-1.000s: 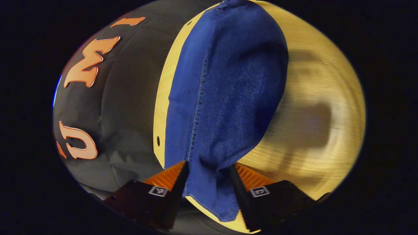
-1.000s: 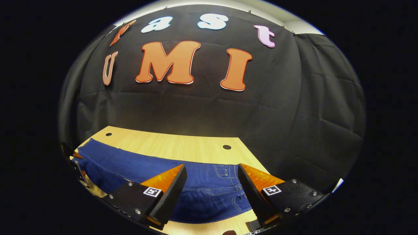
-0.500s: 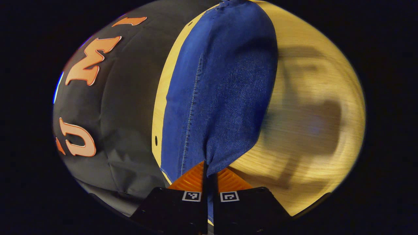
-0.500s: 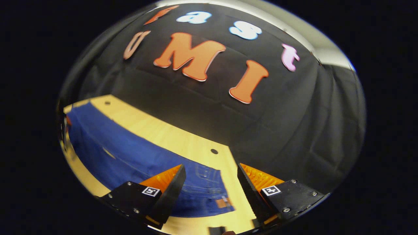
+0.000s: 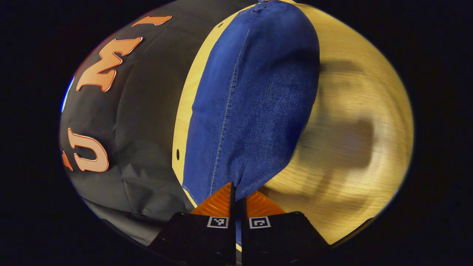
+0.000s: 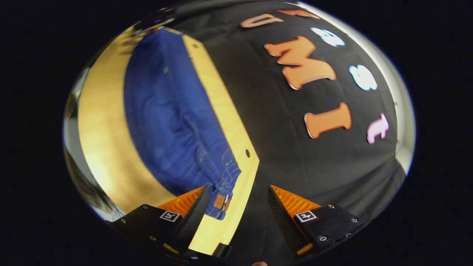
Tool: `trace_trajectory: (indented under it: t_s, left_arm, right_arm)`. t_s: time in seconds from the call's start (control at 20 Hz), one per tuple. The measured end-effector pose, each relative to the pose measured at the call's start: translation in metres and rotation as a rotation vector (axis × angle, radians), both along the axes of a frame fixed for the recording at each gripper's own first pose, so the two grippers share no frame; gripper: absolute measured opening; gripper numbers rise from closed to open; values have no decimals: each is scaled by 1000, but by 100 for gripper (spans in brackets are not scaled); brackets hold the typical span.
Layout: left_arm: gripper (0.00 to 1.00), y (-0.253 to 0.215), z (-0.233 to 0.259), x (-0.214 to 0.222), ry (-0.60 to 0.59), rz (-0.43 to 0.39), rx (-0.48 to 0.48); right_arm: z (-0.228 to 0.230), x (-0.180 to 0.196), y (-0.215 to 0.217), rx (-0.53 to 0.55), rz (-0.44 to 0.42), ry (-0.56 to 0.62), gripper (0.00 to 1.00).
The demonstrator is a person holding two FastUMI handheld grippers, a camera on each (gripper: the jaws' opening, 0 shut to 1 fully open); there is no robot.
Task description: Grasp the waist and the cuffs of the jeans and fold them to make the two legs overlap; first hold the waist and fold one-third of the jeans toward the cuffs, then hold the cuffs and fold the remaining one-third in the same direction to finish folding.
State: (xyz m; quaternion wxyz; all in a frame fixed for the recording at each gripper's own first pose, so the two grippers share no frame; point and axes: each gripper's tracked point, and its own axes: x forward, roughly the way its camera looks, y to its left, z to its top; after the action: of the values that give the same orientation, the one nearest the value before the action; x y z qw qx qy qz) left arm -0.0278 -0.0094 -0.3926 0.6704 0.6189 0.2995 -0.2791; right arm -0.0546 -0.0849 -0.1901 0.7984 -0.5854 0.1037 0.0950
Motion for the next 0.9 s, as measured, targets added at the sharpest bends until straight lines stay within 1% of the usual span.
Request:
trace_trajectory:
  t_s: [0.15, 0.3, 0.45, 0.55, 0.7, 0.9]
  left_arm:
    - [6, 0, 1, -1, 4, 12, 0]
    - [6, 0, -1, -3, 9, 31, -3]
    - [6, 1, -2, -4, 17, 21, 13]
    - [6, 2, -2, -5, 22, 36, 4]
    - [6, 0, -2, -5, 17, 53, -6]
    - [6, 1, -1, -4, 18, 35, 12]
  right_arm:
    - [-24, 7, -11, -127, 60, 51, 97]
    - [-49, 18, -23, -196, 82, 114, 97]
    - [-68, 26, -37, -244, 90, 164, 97]
    - [-79, 33, -42, -275, 107, 186, 97]
    - [-84, 44, -38, -327, 153, 189, 97]
    - [-89, 60, -25, -358, 210, 195, 97]
